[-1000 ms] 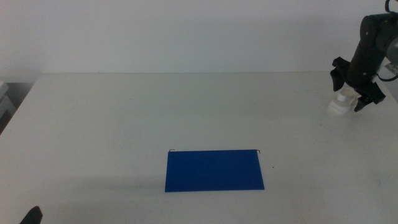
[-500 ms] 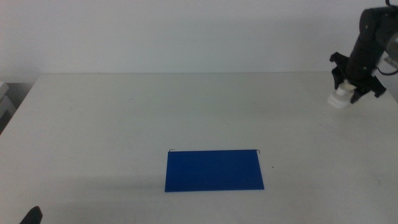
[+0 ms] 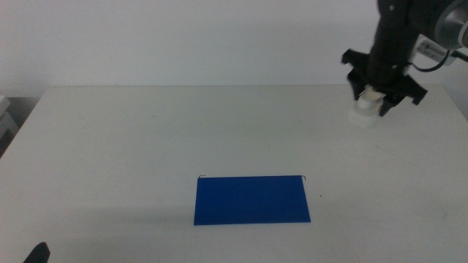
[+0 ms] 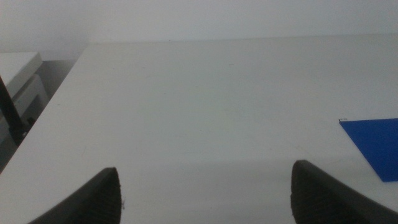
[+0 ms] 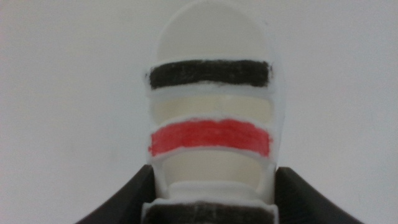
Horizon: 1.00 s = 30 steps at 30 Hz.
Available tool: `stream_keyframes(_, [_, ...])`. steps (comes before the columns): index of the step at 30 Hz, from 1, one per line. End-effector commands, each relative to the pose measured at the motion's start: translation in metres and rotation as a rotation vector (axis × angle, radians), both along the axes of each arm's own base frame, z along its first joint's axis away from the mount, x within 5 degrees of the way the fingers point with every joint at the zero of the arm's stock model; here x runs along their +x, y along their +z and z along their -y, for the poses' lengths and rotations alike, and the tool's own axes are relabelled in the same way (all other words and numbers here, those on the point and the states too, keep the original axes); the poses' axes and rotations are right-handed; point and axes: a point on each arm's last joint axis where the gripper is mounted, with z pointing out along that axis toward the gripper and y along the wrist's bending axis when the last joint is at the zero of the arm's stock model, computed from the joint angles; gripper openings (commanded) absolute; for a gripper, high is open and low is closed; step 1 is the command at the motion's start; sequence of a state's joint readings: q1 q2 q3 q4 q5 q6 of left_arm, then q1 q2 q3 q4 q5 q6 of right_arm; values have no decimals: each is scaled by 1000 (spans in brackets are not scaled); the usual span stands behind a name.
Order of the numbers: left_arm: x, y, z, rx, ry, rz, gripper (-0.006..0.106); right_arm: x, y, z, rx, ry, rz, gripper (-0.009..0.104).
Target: Use one arm to grab the shoe from the table and place it on the mat.
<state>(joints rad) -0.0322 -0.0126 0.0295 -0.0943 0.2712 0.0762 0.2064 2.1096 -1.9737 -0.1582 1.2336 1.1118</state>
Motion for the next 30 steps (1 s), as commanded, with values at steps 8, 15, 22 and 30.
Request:
stream_keyframes(8, [1, 6, 0, -15, 3, 86, 94, -66, 28, -82, -43, 207, -24, -4])
stream_keyframes(15, [1, 6, 0, -15, 3, 86, 94, -96, 18, -135, -35, 298, -53, -4])
stream_keyframes(22, [1, 6, 0, -15, 3, 86, 94, -107, 18, -155, -57, 380, -32, -4])
stream_keyframes(30, [1, 6, 0, -15, 3, 86, 94, -107, 19, -155, -245, 865, -59, -4])
